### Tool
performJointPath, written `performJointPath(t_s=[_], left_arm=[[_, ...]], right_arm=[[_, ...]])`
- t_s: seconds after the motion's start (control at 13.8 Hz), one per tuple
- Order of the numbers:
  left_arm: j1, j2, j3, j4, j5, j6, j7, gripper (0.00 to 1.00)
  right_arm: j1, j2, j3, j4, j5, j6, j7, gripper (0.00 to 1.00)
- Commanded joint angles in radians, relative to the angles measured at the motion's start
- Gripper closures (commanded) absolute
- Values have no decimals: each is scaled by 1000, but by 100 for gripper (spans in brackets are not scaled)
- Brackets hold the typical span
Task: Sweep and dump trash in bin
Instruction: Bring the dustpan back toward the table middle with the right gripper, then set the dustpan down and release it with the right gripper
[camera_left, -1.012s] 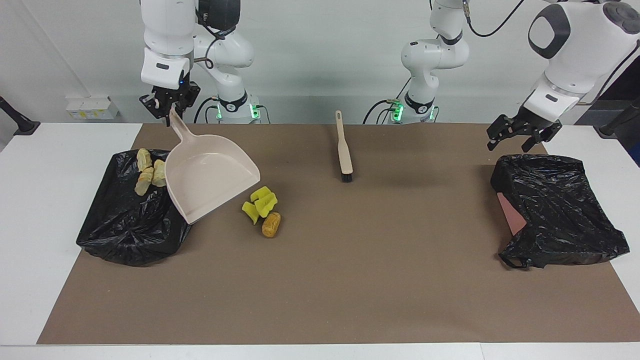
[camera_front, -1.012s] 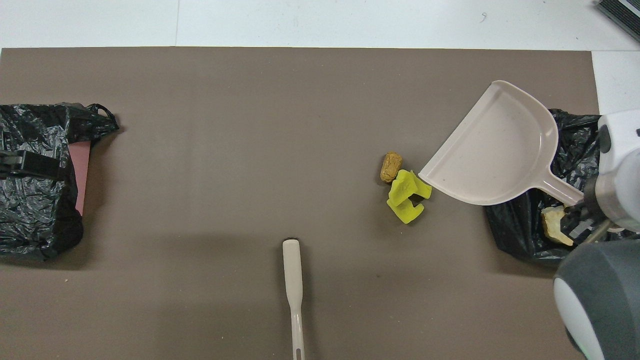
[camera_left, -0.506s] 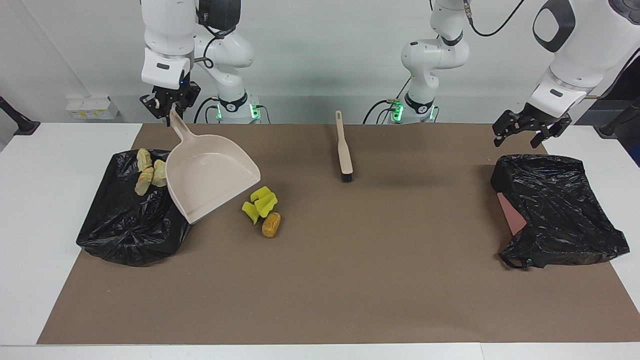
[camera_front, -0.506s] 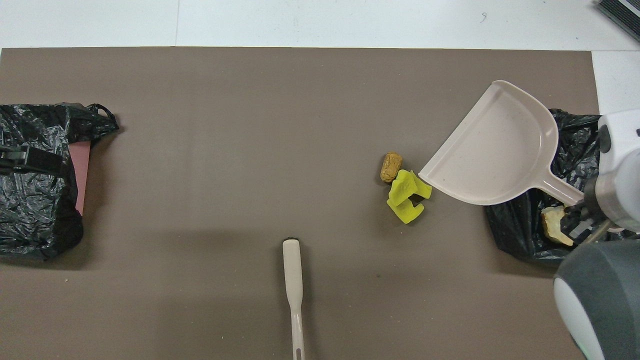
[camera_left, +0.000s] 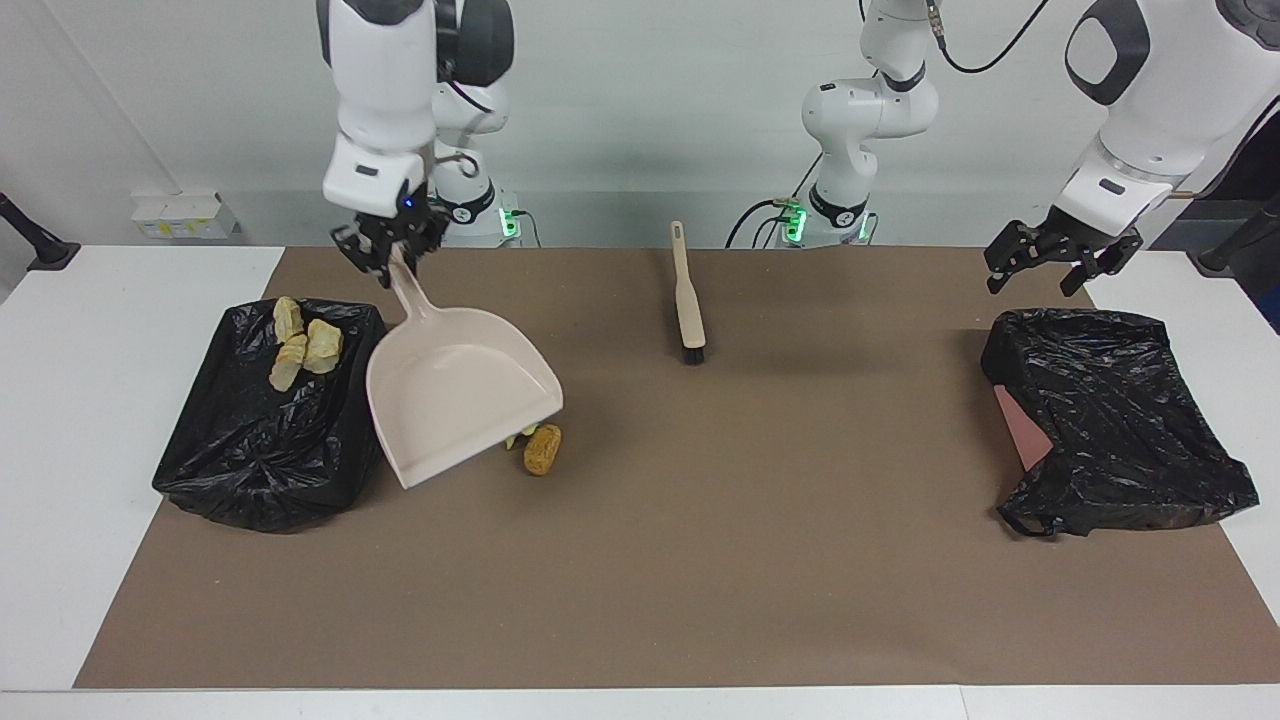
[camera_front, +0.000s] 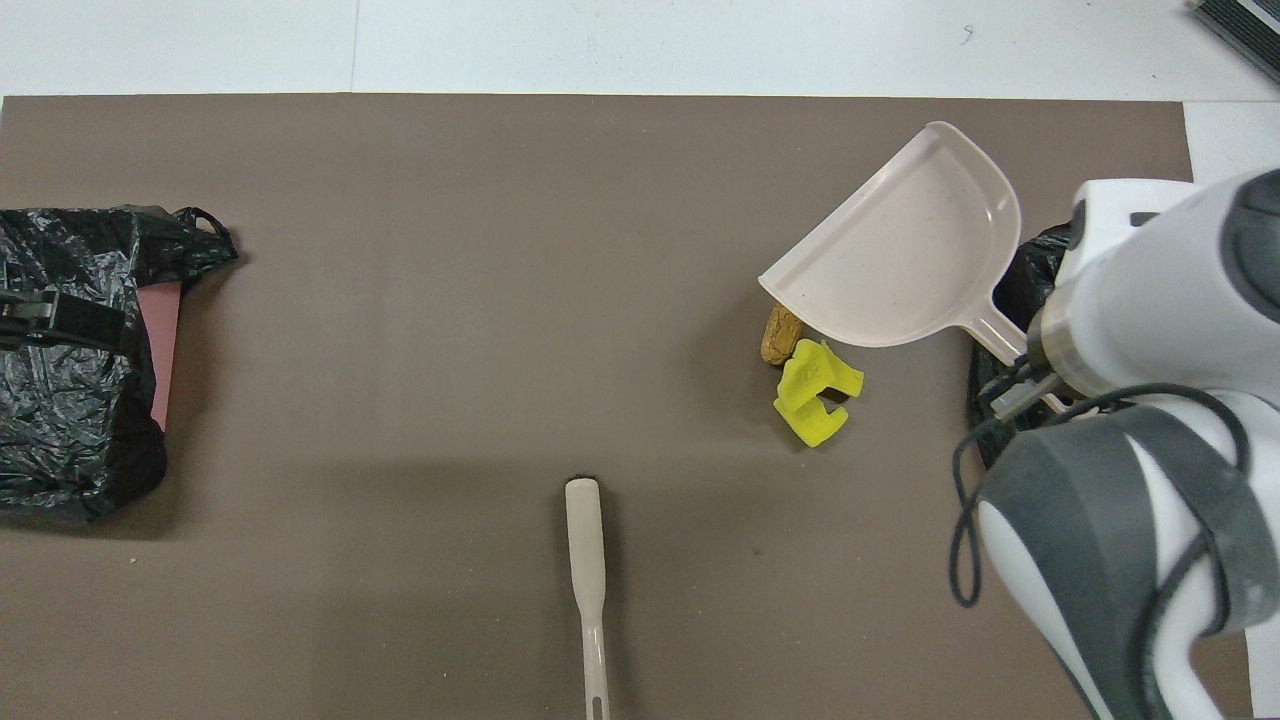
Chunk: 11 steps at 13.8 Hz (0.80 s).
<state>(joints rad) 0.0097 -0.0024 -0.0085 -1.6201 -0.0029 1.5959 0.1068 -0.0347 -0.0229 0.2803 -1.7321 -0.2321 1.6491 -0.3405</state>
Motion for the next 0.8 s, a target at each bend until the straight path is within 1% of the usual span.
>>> performJointPath(t_s=[0.0, 0.07, 0.14, 0.22, 0.36, 0.51, 0.58, 0.72], left_arm=[[6, 4, -5, 11, 8, -10, -1, 0], [6, 4, -7, 11, 8, -10, 1, 0], [6, 2, -7, 9, 8, -10, 1, 0], [4, 2, -7, 6, 8, -10, 2, 0], [4, 2, -7, 6, 8, -10, 4, 0], [4, 1, -7, 5, 8, -10, 8, 0], [4, -1, -7, 2, 8, -10, 10, 0], [4, -1, -7, 0, 8, -10, 11, 0]], right_arm=[[2, 18, -6, 26, 107, 0, 119, 100], [21, 35, -4, 25, 173, 9, 224, 100], [79, 62, -4, 25, 203, 40, 338, 100], [129, 95, -4, 26, 211, 73, 450, 100], [226, 173, -4, 34, 232, 183, 681, 100], [286, 233, -4, 49, 266, 300, 811, 100], [314, 279, -4, 66, 257, 329, 842, 100], [396, 387, -7, 167, 244, 377, 953, 100]])
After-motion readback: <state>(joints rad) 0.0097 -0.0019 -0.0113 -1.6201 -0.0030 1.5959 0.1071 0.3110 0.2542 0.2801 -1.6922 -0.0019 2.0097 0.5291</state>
